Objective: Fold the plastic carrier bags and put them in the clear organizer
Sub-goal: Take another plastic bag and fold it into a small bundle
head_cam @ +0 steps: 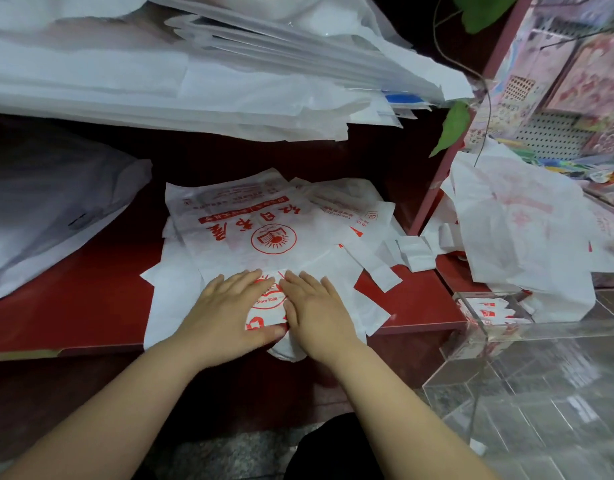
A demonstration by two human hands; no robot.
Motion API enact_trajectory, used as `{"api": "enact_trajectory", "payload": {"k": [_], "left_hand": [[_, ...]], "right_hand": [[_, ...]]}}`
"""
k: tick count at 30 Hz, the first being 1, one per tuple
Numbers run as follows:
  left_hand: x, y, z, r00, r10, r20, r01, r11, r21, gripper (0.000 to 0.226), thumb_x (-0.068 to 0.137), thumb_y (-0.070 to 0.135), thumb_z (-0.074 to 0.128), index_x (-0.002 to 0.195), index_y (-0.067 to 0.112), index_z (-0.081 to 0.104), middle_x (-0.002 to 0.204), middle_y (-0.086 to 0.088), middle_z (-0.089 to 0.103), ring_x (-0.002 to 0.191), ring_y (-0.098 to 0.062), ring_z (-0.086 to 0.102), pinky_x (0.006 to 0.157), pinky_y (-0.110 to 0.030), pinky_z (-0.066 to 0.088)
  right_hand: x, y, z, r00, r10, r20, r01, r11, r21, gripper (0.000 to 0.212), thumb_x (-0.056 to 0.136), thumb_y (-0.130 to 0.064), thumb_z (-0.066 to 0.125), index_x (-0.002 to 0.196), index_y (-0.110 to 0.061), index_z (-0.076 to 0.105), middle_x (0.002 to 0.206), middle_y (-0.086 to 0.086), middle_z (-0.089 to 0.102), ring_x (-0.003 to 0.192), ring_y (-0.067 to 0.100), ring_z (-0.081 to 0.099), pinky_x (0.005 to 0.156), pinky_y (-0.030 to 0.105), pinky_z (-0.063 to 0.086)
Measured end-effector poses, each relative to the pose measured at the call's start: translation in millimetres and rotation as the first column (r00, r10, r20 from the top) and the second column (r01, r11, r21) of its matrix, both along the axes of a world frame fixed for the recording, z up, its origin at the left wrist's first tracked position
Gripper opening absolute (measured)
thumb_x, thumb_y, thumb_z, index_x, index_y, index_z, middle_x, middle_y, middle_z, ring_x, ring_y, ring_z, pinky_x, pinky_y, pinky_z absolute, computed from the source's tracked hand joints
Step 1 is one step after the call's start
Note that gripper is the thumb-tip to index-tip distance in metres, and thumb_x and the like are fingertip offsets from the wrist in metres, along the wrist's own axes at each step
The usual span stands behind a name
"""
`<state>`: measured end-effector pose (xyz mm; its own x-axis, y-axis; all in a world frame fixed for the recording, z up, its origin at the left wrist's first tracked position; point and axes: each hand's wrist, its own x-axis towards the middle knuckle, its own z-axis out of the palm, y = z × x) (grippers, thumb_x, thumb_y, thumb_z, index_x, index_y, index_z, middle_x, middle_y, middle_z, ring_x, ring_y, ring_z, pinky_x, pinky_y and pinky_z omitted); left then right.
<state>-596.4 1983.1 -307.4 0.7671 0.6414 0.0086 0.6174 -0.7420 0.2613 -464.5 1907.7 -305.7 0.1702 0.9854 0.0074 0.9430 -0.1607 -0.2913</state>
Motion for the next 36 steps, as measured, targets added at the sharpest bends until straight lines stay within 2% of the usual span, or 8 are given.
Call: {"api": "enact_trajectory", "payload": {"k": [3,8,11,16,23,30,33,36], "left_hand": [[-16,3,4,0.995,-0.096,0.027,0.095,0.995,0.024,0.110,0.041,0.076,0.019,0.143,0.037,0.018,0.150,0.016,0.015,0.137,-0.005,0.015,0.097,-0.011,0.002],[-21,3,10,0.981,-0.090,0.170,0.099,0.994,-0.048,0.099,0.043,0.078,0.030,0.132,0.035,0.044,0.121,0.028,0.030,0.125,-0.005,0.034,0.092,-0.014,0.016],[-19,3,9,0.977,-0.027,0.212,0.052,0.993,-0.110,0.103,0.039,0.089,0.031,0.127,0.039,0.046,0.128,0.026,0.033,0.124,-0.002,0.032,0.096,-0.015,0.018],[-6,11,6,0.963,0.222,0.155,-0.202,0.970,-0.132,0.067,0.088,0.051,0.049,0.144,0.024,0.025,0.151,0.003,0.024,0.138,-0.016,0.020,0.110,-0.028,0.017],[5,25,18,0.969,0.235,0.075,-0.228,0.969,-0.094,0.060,0.083,0.044,0.062,0.136,0.031,0.038,0.135,0.006,0.045,0.126,-0.017,0.036,0.100,-0.028,0.023],[7,34,18,0.871,0.348,0.348,-0.193,0.892,-0.409,0.030,0.081,0.012,0.069,0.104,0.027,0.058,0.107,0.000,0.061,0.101,-0.020,0.058,0.089,-0.034,0.047],[9,35,25,0.805,0.391,0.447,-0.125,0.848,-0.516,0.024,0.083,0.003,0.064,0.101,0.019,0.061,0.102,-0.006,0.061,0.088,-0.021,0.061,0.073,-0.026,0.051],[11,31,36,0.738,0.461,0.493,-0.090,0.791,-0.605,0.019,0.085,0.002,0.062,0.099,0.014,0.065,0.102,-0.008,0.063,0.091,-0.023,0.061,0.077,-0.028,0.051]], "right_hand": [[2,1,2,0.999,-0.003,-0.043,0.003,1.000,0.006,0.044,0.101,-0.021,0.028,0.144,-0.019,0.027,0.154,-0.004,0.017,0.141,0.011,0.010,0.113,0.028,-0.004],[3,3,5,0.996,0.009,-0.088,-0.009,1.000,-0.002,0.045,0.100,-0.025,0.032,0.144,-0.018,0.028,0.154,-0.003,0.019,0.142,0.013,0.011,0.113,0.028,-0.002],[4,8,6,0.993,0.022,-0.113,-0.022,1.000,0.007,0.045,0.098,-0.025,0.036,0.143,-0.019,0.030,0.153,-0.004,0.020,0.141,0.012,0.012,0.112,0.027,-0.001],[6,11,4,0.993,0.020,-0.115,-0.014,0.999,0.051,0.045,0.098,-0.027,0.039,0.141,-0.019,0.033,0.152,-0.004,0.023,0.141,0.013,0.013,0.113,0.027,0.000],[7,9,-1,0.985,0.051,-0.167,-0.024,0.987,0.162,0.051,0.093,-0.036,0.050,0.140,-0.021,0.036,0.151,-0.003,0.025,0.140,0.015,0.015,0.113,0.027,0.001],[13,5,-5,0.962,0.177,-0.207,-0.112,0.950,0.291,0.063,0.079,-0.031,0.069,0.135,-0.020,0.044,0.148,-0.001,0.032,0.140,0.017,0.020,0.108,0.021,-0.001],[10,8,-5,0.963,0.176,-0.203,-0.098,0.934,0.343,0.056,0.074,-0.034,0.055,0.127,-0.014,0.054,0.137,0.008,0.048,0.128,0.024,0.043,0.109,0.034,0.015],[11,13,-6,0.991,0.134,-0.012,-0.109,0.853,0.511,0.047,0.066,-0.030,0.046,0.111,-0.018,0.056,0.111,0.010,0.066,0.099,0.030,0.063,0.091,0.052,0.044]]}}
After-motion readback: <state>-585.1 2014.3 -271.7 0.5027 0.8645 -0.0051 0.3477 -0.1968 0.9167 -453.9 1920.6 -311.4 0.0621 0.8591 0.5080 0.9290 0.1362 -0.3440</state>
